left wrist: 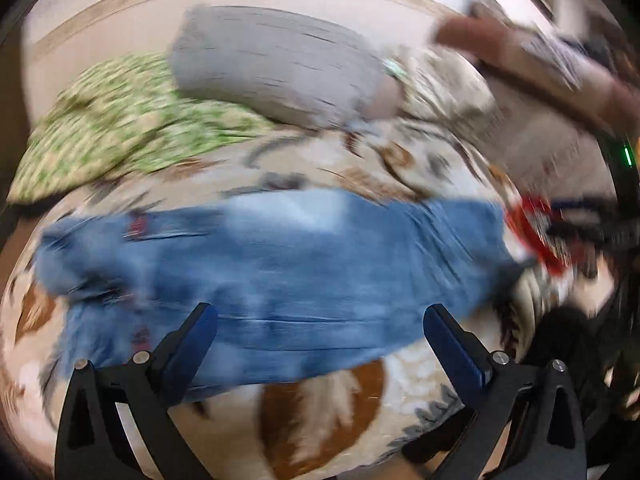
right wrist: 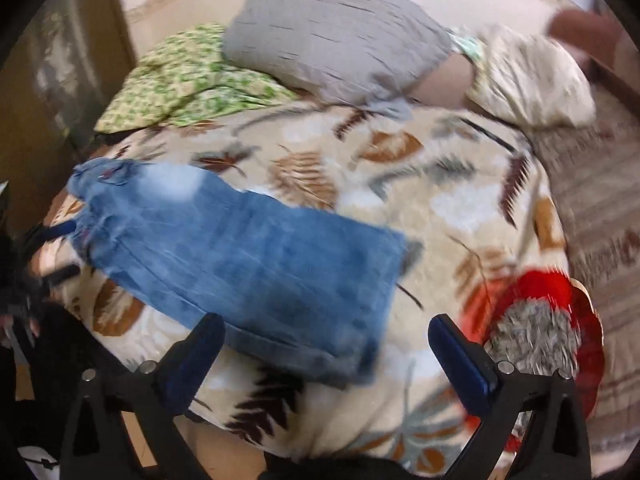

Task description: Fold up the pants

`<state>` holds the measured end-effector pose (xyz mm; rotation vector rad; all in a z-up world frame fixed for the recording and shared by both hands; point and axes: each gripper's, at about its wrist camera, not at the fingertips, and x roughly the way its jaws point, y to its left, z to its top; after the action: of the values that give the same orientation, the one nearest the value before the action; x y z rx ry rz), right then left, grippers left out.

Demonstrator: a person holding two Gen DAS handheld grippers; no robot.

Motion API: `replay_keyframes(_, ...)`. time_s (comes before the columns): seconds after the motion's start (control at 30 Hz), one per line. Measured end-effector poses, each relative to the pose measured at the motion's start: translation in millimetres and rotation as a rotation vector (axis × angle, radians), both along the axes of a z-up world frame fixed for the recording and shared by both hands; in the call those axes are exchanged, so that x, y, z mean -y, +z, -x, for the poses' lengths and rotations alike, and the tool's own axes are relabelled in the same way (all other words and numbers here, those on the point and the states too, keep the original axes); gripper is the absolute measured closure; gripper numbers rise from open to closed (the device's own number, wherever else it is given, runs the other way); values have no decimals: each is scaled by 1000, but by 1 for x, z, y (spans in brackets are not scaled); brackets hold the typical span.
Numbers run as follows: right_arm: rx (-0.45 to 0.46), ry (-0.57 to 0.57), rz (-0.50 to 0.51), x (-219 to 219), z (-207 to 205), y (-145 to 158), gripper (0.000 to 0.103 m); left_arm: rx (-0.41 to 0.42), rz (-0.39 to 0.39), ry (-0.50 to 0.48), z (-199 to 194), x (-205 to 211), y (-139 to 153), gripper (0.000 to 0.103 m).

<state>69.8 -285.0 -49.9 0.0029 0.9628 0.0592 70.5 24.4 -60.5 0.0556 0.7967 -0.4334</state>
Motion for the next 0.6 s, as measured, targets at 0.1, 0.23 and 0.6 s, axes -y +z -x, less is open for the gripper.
replay_keyframes(0.1, 34, 85, 28, -29, -14, 8, 0, 7, 38, 144, -11, -54, 11, 1)
replay_keyframes(0.23, 97, 241, 62, -83, -36, 16, 0, -1, 104, 308, -28, -128, 20, 1)
replay_keyframes(0.6, 229, 596, -15, -271, -98, 2, 0, -191, 334, 409, -107, -225, -9, 1)
